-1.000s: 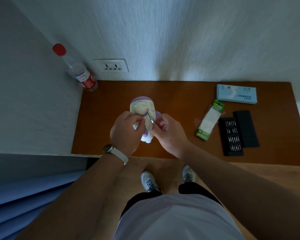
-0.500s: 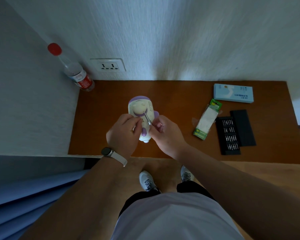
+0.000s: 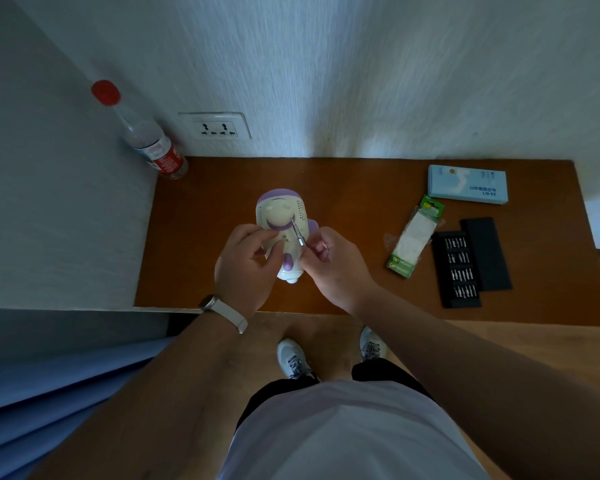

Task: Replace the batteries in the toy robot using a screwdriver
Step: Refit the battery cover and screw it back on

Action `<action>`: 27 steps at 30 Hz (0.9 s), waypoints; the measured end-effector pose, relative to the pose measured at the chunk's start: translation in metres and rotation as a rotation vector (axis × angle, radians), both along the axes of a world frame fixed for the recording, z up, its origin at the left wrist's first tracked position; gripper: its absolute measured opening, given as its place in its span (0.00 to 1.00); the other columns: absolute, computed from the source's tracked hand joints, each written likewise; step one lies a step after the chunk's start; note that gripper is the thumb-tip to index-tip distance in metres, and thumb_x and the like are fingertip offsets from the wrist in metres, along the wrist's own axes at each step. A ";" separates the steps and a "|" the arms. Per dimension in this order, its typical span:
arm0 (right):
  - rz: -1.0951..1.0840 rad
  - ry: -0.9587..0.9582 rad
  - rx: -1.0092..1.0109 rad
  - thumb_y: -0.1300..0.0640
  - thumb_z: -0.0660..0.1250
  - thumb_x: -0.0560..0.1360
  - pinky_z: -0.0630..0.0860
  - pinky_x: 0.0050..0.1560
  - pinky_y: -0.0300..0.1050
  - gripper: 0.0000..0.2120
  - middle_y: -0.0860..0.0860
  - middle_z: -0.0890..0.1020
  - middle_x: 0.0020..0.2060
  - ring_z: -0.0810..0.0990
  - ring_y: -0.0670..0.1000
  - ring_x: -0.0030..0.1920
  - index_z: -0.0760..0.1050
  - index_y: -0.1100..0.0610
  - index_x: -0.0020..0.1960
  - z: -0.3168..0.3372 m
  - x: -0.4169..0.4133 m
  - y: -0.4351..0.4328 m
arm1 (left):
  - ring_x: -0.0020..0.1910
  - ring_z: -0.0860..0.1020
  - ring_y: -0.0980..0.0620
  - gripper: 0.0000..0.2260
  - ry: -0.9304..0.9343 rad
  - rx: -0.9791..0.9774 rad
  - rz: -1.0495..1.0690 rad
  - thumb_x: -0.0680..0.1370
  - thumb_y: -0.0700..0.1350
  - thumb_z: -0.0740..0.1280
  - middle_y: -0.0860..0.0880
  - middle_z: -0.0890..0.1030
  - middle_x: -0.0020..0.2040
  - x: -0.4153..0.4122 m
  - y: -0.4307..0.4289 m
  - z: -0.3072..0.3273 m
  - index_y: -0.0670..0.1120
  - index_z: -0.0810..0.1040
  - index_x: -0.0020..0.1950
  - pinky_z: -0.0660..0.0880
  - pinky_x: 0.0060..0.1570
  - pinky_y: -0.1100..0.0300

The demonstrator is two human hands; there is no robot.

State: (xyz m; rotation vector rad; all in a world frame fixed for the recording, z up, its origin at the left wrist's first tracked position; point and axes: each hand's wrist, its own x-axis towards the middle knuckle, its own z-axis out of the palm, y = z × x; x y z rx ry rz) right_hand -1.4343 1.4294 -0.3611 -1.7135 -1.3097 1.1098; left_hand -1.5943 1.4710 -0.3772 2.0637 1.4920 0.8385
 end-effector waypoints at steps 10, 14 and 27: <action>-0.025 0.006 -0.016 0.53 0.66 0.77 0.67 0.28 0.30 0.07 0.43 0.75 0.32 0.74 0.37 0.31 0.70 0.52 0.43 -0.003 0.004 0.003 | 0.48 0.82 0.44 0.14 0.207 0.271 -0.209 0.78 0.48 0.66 0.41 0.83 0.51 -0.009 0.006 -0.007 0.39 0.83 0.54 0.78 0.39 0.60; -0.015 -0.013 -0.013 0.54 0.66 0.77 0.67 0.27 0.32 0.07 0.44 0.75 0.32 0.73 0.39 0.30 0.71 0.56 0.44 -0.007 0.004 0.005 | 0.45 0.82 0.44 0.13 0.308 0.363 -0.319 0.79 0.47 0.65 0.41 0.83 0.51 -0.014 0.013 -0.010 0.41 0.84 0.56 0.78 0.36 0.60; -0.011 -0.026 -0.022 0.54 0.66 0.77 0.68 0.27 0.30 0.07 0.43 0.75 0.33 0.74 0.36 0.31 0.70 0.55 0.44 -0.005 0.003 0.007 | 0.46 0.82 0.44 0.14 0.284 0.399 -0.286 0.80 0.48 0.65 0.42 0.84 0.50 -0.018 0.017 -0.014 0.40 0.85 0.54 0.77 0.38 0.59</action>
